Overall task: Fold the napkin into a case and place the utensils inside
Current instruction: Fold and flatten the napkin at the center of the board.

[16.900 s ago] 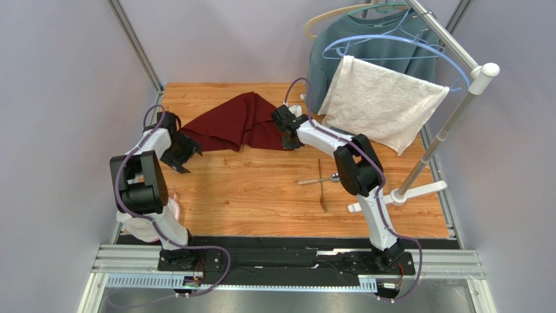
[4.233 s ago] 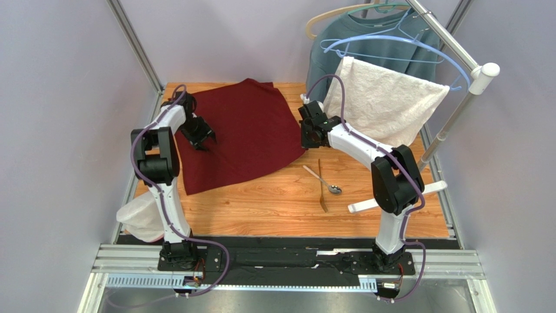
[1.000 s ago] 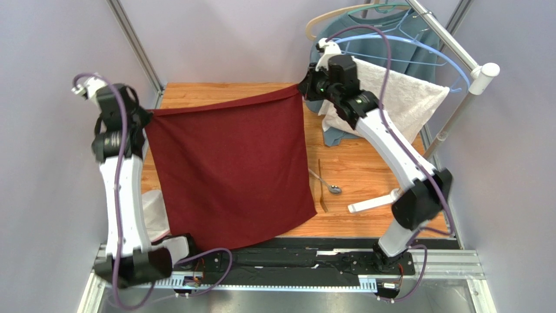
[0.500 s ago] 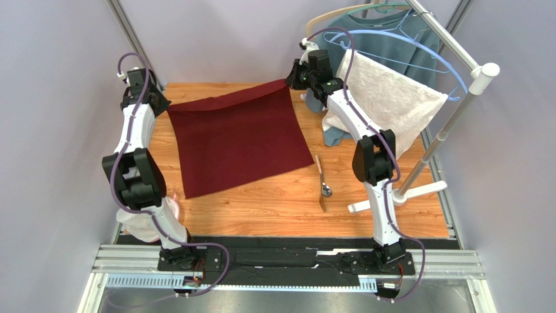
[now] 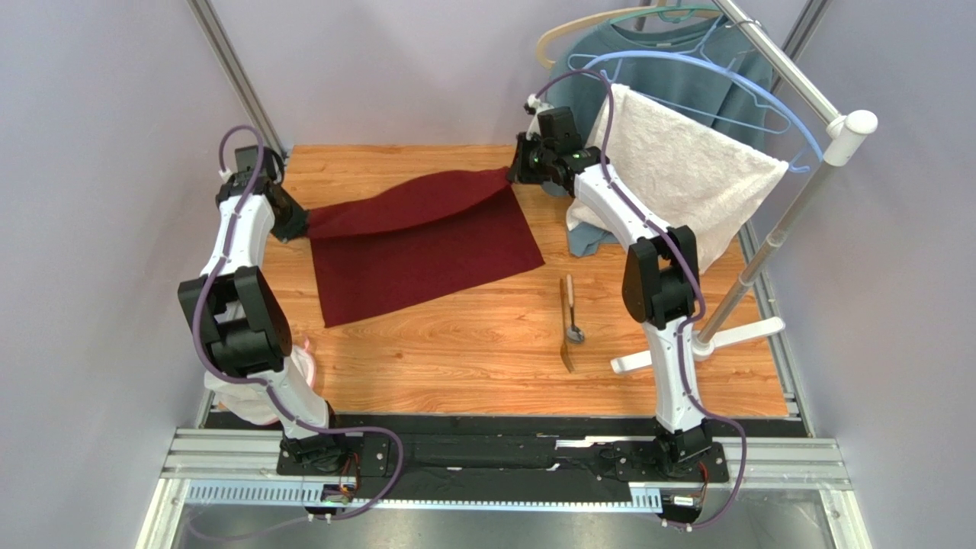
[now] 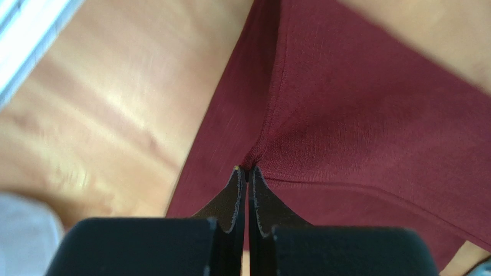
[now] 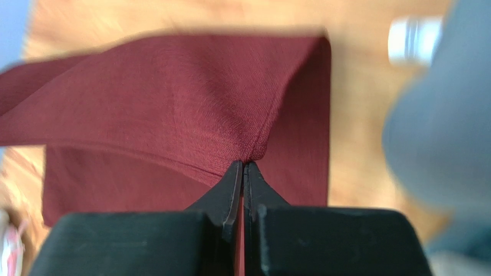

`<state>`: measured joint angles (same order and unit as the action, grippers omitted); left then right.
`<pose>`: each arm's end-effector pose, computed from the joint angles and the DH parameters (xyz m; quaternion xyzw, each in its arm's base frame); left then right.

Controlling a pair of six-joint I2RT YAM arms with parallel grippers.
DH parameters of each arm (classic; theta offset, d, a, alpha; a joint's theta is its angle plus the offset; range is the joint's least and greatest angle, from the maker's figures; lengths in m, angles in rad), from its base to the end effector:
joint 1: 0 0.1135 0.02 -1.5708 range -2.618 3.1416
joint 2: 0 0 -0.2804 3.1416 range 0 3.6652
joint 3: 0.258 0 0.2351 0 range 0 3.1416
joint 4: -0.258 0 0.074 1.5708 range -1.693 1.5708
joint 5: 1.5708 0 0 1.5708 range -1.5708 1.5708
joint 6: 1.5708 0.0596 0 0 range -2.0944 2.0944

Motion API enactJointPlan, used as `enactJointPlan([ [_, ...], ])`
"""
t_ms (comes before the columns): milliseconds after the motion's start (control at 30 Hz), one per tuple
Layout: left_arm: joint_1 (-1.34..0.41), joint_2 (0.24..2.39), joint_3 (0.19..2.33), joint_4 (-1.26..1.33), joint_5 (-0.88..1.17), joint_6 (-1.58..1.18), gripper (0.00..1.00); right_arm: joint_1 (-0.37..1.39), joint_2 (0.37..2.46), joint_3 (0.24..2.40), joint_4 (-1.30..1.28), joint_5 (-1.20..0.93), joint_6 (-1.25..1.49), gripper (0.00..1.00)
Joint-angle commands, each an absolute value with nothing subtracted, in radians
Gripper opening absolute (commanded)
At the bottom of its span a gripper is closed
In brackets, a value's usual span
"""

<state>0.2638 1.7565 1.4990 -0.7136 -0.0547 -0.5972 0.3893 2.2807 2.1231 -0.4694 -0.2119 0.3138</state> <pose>0.3682 0.1028 0.2790 -0.4059 0.8645 -0.0232 0.2955 0.4983 0.2180 0.2721 -0.0815 0.8833 0.2441 0.3920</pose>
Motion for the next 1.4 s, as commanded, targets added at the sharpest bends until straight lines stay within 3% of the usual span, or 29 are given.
enactJointPlan([
  [0, 0.275, 1.634, 1.384, -0.902, -0.026, -0.643, 0.0, 0.379, 2.081, 1.952, -0.566, -0.175, 0.308, 0.0],
  [533, 0.276, 1.6, 1.181, -0.89, 0.075, -0.591, 0.0, 0.374, 1.997, 1.738, -0.631, -0.195, 0.293, 0.0],
  [1000, 0.278, 1.67, 1.174, -0.877, -0.067, -0.566, 0.0, 0.377, 2.028, 1.632, -0.564, -0.209, 0.325, 0.0],
  [1367, 0.276, 1.701, 1.172, -0.879, -0.066, -0.56, 0.0, 0.38, 2.042, 1.574, -0.574, -0.178, 0.347, 0.0],
])
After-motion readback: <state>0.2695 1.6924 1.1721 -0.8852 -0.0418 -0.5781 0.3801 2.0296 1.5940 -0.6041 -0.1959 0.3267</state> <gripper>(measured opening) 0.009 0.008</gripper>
